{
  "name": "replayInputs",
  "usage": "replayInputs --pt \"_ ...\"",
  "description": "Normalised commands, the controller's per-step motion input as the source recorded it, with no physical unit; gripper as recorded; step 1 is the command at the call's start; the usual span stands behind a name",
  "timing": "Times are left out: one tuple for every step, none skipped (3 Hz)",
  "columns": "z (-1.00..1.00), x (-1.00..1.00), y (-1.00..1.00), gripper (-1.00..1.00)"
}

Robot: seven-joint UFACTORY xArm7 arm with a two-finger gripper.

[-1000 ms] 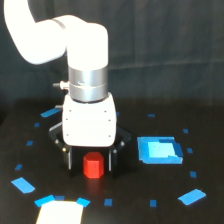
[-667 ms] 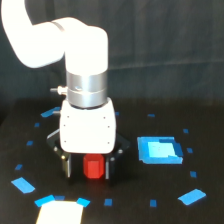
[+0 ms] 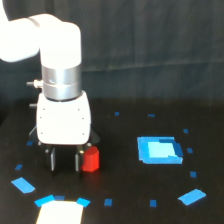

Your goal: Pick up the red object from the table

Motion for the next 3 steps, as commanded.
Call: replayInputs --pt "0.8 -1.0 1.0 -1.0" --pt "0.24 -0.57 0.47 1.0" --pt "0.26 -1.0 0.75 0.77"
